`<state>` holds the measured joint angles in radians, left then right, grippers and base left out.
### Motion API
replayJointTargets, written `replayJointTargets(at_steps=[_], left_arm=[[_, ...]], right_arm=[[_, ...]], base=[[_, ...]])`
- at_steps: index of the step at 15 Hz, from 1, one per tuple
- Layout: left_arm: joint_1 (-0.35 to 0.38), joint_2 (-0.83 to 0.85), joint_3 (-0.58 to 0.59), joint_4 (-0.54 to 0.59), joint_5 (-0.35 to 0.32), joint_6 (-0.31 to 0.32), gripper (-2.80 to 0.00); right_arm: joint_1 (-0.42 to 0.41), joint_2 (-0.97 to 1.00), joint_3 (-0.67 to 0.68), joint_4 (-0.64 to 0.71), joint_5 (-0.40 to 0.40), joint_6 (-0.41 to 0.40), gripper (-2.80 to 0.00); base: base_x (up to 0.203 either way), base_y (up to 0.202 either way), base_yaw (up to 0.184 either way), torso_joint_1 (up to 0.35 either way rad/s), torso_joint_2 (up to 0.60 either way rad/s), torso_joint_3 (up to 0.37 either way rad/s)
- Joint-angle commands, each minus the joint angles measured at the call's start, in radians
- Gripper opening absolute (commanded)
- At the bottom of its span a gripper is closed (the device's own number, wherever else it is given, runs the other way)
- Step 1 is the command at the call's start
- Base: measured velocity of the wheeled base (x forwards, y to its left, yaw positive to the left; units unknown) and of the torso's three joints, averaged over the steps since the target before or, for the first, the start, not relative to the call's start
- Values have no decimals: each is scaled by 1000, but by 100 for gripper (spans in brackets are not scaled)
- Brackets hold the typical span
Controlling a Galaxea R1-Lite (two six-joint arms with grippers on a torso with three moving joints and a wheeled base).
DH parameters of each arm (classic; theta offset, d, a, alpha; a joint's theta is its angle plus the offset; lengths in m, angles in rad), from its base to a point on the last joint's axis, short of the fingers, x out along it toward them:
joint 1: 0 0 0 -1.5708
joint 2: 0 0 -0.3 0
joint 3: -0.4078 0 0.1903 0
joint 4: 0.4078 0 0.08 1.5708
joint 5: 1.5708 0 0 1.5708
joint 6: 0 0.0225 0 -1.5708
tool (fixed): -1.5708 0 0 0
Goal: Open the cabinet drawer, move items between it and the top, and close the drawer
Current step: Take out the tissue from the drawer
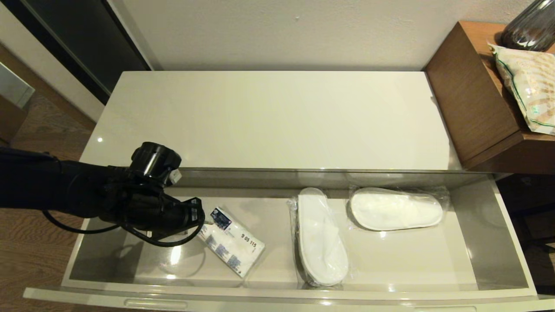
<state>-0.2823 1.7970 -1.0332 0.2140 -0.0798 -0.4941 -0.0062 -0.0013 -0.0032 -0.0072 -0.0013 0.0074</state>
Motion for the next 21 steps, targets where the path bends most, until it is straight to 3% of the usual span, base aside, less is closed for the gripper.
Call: replayJointTargets(at_steps=[1,8,12,14,15,16,18,21], left_arm=[[0,19,2,-5,2,-6,0],[-1,76,-13,-65,2,-77,0],[-3,99,-44,-67,5,-146,0],[-30,115,-46,-121,13,-229,0],[-35,119,-44,-131,20,-239,0],[-43,125,-43,-141,36,-247,0],[-91,172,-46,-175,183,-277,0],[-96,208,-133,-167,195,-310,0]], right_arm=[[0,0,0,0,0,0,-280],[0,0,0,0,0,0,-280],[0,0,0,0,0,0,-280],[0,0,0,0,0,0,-280],[0,0,0,0,0,0,-280],[0,1,0,0,0,0,-280],[0,1,0,0,0,0,-280],[0,0,0,0,0,0,-280]], base=[[0,0,0,0,0,0],[0,0,0,0,0,0],[0,0,0,0,0,0],[0,0,0,0,0,0],[0,0,0,0,0,0],[0,0,0,0,0,0],[0,0,0,0,0,0],[0,0,0,0,0,0]])
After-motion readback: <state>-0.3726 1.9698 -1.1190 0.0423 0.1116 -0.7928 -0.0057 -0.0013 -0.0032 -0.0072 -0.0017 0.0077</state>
